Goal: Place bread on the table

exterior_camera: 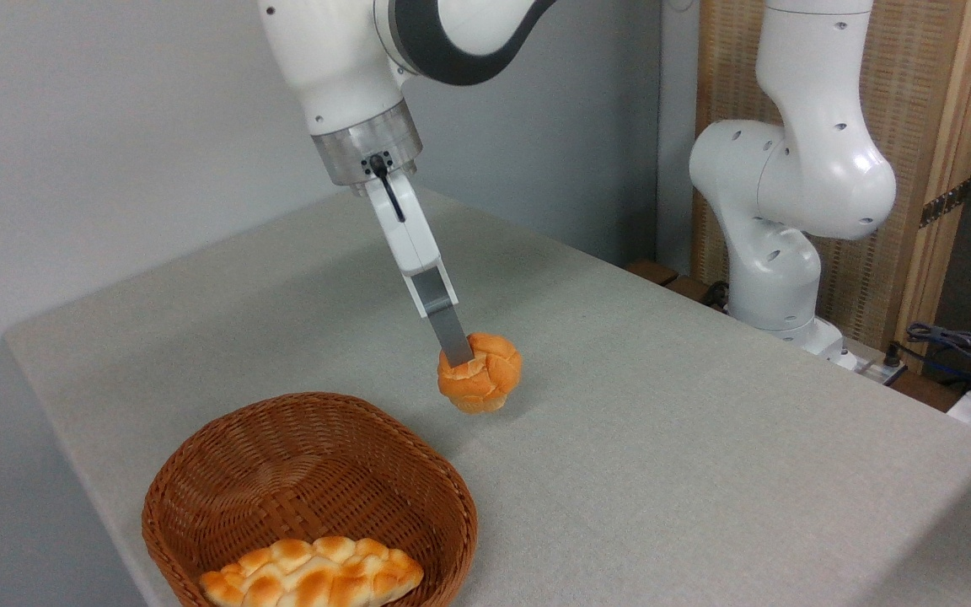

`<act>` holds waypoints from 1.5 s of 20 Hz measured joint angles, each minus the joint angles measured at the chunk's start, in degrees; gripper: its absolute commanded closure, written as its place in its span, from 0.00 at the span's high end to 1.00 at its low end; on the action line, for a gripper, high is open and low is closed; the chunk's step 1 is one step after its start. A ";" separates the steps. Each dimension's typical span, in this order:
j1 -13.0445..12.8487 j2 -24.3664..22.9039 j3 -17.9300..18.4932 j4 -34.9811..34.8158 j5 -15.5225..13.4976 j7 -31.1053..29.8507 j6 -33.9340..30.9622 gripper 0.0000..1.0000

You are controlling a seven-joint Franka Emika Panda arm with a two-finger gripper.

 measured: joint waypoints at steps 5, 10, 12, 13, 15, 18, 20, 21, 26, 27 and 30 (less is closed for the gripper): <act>-1.74 1.26 -0.09 -0.61 -0.38 -0.29 0.00 1.00; -2.39 2.55 -0.22 -0.62 -0.39 -1.01 0.00 1.00; -2.50 2.71 -0.40 -0.62 -0.54 -1.31 0.00 1.00; -2.52 2.71 -0.42 -0.51 -1.35 -1.96 0.00 1.00; -2.47 2.69 -0.28 0.24 -4.11 -4.28 0.05 1.00; -2.40 2.62 0.45 2.37 -6.48 -10.03 0.07 1.00; -2.28 2.52 1.41 4.47 -6.87 -13.30 0.07 1.00; -2.22 2.43 2.23 5.98 -6.97 -14.68 0.06 1.00; -1.96 2.34 6.86 12.13 -7.04 -20.13 0.05 1.00; -1.95 2.38 7.50 12.86 -7.05 -20.27 0.05 1.00; -1.88 3.01 10.48 16.54 -7.18 -20.56 -0.05 1.00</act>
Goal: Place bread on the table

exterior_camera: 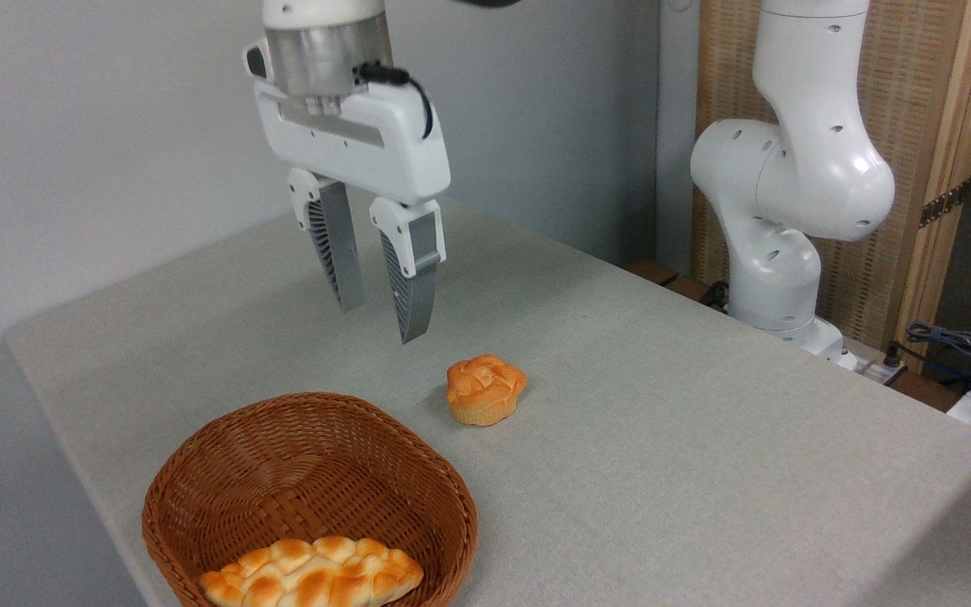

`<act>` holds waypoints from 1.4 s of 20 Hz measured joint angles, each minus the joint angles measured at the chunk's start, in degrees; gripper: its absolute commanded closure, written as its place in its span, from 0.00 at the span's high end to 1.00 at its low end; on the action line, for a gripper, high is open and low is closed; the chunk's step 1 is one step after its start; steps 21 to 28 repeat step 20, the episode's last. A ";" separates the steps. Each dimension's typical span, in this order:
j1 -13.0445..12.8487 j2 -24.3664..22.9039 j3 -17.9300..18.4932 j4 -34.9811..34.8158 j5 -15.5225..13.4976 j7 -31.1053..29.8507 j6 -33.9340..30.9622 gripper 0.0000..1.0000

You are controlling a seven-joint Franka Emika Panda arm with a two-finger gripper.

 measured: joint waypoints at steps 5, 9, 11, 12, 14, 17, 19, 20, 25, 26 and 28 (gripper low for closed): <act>-0.05 3.21 1.00 6.34 -0.03 0.11 -3.36 1.00; -0.14 6.21 0.98 10.99 -0.03 1.63 -6.84 1.00; -0.14 6.63 0.98 11.41 -0.03 1.65 -7.07 1.00; -0.12 6.70 0.98 11.46 -0.03 1.65 -7.08 1.00; -0.01 6.73 1.16 11.50 -0.03 1.65 -7.09 1.00; 0.12 6.73 1.64 11.54 -0.03 1.67 -7.09 1.00; 0.16 6.73 1.70 11.55 -0.03 1.67 -7.09 1.00; 0.16 6.73 1.70 11.56 -0.03 1.67 -7.09 1.00; 0.16 6.73 1.70 11.56 -0.03 1.67 -7.09 1.00; 0.16 6.73 1.70 11.56 -0.03 1.67 -7.09 1.00; 0.16 6.73 1.70 11.56 -0.03 1.67 -7.09 1.00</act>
